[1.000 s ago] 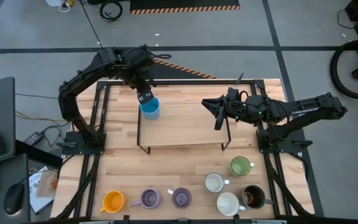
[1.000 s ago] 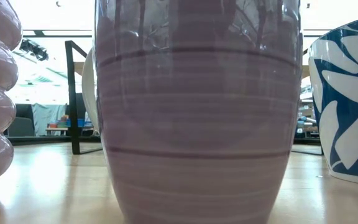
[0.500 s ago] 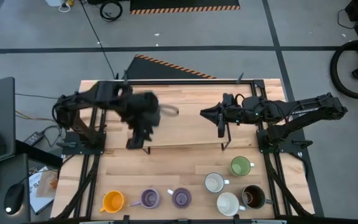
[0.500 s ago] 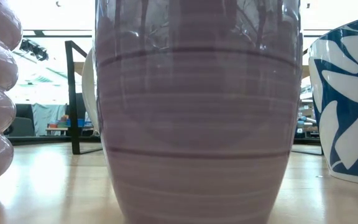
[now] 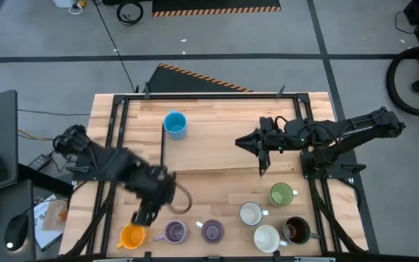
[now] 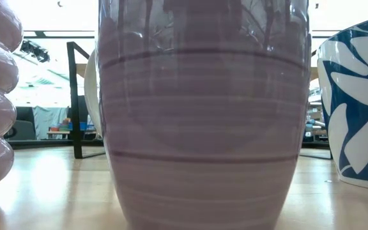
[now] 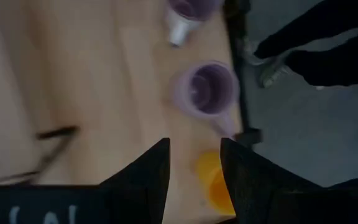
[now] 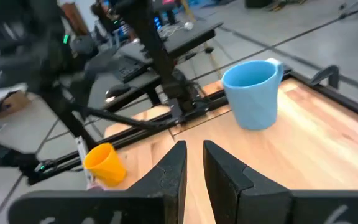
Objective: Place coffee mugs
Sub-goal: Move the yellow mug to the top
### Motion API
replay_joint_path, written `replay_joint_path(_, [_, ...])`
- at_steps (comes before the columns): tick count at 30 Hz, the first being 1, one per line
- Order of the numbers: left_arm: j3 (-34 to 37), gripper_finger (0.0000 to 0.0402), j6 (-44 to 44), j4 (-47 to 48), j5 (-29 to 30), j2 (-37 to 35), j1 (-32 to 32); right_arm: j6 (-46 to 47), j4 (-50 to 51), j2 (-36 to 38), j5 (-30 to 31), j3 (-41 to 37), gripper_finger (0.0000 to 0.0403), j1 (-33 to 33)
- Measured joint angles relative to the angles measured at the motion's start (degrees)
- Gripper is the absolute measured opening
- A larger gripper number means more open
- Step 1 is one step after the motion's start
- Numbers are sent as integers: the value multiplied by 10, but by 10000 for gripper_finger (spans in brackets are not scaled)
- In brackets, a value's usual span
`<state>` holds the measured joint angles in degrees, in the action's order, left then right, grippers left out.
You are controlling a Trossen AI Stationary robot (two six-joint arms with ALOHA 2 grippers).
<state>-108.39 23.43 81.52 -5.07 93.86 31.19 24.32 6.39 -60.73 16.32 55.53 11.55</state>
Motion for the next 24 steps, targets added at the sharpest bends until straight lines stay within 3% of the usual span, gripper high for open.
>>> replay_joint_path(4, [86, 148, 159, -70, -2, -18, 63, 4, -3, 0, 46, 0, 59, 30])
replay_joint_path(11, [176, 148, 539, -126, 7, -21, 159, 61, -3, 0, 102, 0, 59, 63])
replay_joint_path(18, [237, 148, 847, -192, 83, -20, 217, 76, 3, 0, 101, 0, 59, 65])
replay_joint_path(24, [260, 149, 1024, -189, 108, -20, 243, 43, 53, 0, 72, 36, 59, 57])
